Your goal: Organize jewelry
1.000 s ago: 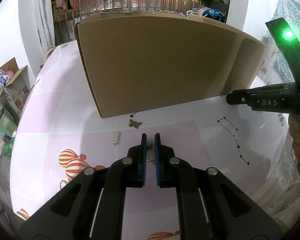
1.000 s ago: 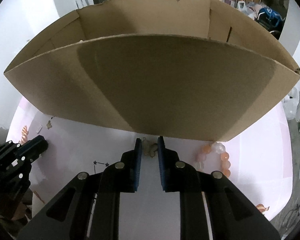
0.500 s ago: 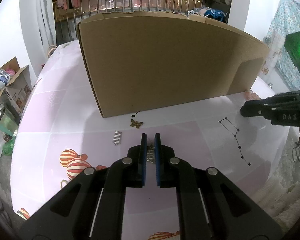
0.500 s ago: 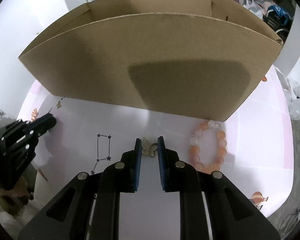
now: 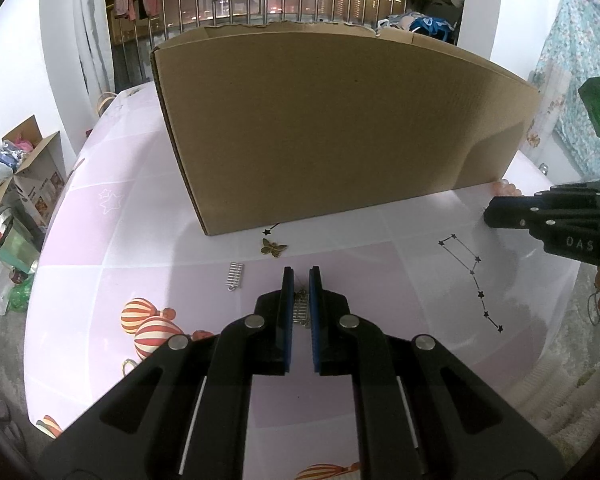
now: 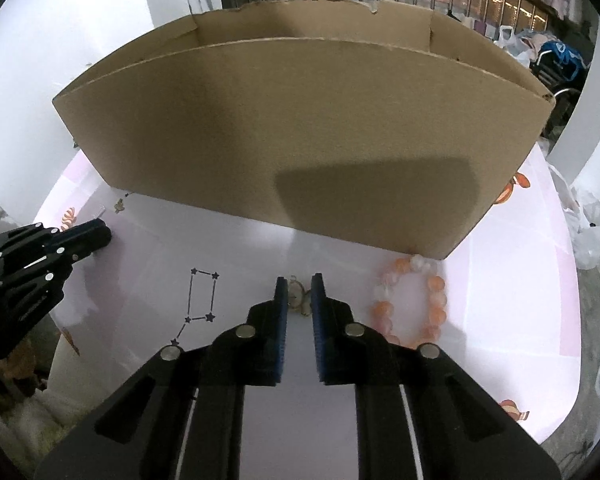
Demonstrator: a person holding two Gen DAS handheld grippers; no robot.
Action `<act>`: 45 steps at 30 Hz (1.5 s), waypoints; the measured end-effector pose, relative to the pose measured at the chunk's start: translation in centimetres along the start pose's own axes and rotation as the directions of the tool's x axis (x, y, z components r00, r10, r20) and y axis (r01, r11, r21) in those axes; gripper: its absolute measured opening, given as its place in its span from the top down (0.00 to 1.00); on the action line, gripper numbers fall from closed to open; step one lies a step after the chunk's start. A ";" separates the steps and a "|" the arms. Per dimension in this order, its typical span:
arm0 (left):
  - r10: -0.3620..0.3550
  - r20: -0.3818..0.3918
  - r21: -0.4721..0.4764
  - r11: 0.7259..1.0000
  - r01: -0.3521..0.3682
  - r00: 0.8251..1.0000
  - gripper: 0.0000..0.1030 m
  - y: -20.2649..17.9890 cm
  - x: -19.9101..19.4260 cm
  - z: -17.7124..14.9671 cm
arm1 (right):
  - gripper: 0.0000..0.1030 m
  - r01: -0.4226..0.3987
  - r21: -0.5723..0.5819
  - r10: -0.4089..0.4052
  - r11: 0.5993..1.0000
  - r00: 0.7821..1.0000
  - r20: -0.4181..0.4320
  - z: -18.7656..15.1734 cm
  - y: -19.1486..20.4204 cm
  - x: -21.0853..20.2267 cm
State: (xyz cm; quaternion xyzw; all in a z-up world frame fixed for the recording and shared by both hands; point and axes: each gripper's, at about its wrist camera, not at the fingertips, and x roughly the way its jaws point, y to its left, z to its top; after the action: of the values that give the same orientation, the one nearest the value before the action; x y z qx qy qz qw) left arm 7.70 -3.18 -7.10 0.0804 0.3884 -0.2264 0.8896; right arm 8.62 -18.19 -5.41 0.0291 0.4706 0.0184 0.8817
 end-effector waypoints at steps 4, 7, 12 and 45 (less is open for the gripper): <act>0.003 -0.001 0.006 1.000 -0.003 1.000 0.94 -0.1 0.0 0.0 | 0.89 -0.009 0.006 0.009 1.000 1.000 0.008 -0.5 -0.7 -0.7; 0.005 0.000 0.006 1.000 -0.005 1.000 0.94 -0.2 0.0 0.0 | 0.85 -0.006 0.007 0.006 1.000 1.000 0.018 -0.7 -0.8 -0.9; 0.004 -0.001 0.006 1.000 -0.004 1.000 0.94 -0.2 0.0 0.0 | 0.72 0.013 0.011 -0.013 1.000 1.000 0.014 -0.9 -0.6 -0.4; 0.001 -0.002 0.018 1.000 -0.001 1.000 0.94 -0.7 -0.2 -0.1 | 0.85 0.009 0.059 -0.011 0.998 0.999 0.036 -0.8 -1.4 -0.9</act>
State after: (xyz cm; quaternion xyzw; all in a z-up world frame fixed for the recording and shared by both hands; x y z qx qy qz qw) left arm 7.18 -3.68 -7.05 0.0887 0.3871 -0.2295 0.8886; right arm 7.41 -19.58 -5.18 0.0530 0.4551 -0.0007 0.8889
